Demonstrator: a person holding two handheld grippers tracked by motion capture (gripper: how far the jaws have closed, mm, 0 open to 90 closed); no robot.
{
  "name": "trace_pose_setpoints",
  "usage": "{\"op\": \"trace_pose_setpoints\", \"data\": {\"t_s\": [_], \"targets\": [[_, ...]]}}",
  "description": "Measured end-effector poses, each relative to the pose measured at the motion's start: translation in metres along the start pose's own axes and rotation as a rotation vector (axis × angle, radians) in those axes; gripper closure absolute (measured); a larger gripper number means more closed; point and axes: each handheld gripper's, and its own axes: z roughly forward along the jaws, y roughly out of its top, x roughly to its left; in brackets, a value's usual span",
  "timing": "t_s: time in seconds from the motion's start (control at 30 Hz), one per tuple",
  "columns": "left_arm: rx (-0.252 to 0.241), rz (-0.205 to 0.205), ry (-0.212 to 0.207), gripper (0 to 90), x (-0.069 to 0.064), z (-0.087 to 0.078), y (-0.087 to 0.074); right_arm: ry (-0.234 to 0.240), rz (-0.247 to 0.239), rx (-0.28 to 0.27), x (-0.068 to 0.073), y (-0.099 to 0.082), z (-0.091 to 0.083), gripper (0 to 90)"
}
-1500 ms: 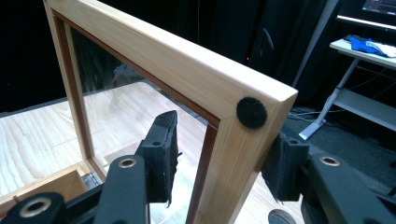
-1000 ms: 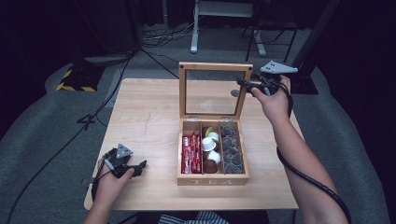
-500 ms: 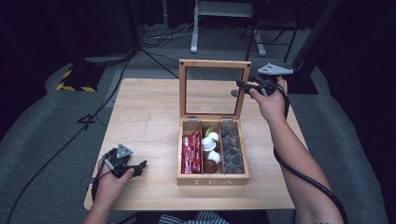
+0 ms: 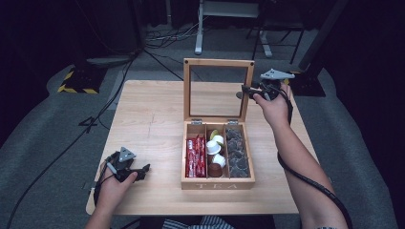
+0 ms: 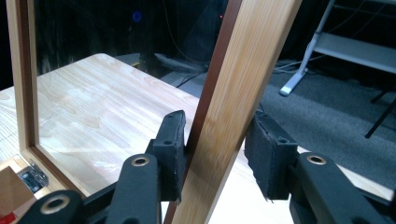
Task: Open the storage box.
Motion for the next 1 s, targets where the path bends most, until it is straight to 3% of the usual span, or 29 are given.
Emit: {"op": "trace_pose_setpoints", "data": {"t_s": [0.5,0.67,0.93,1.0], "targets": [[0.000,-0.001,-0.002,21.4,0.000,0.000,0.000,-0.025,0.001,0.024,0.002,-0.004,0.006,55.3],[-0.002,-0.002,-0.006,20.4,0.000,0.001,0.001,-0.051,0.036,0.012,-0.001,-0.007,0.004,40.4],[0.006,0.005,-0.013,17.2,0.000,0.006,0.006,-0.031,0.077,-0.010,0.001,-0.004,-0.013,27.8],[0.007,0.008,-0.014,16.3,0.000,0.008,0.007,-0.003,0.096,-0.002,0.003,-0.003,-0.018,27.1]]}}
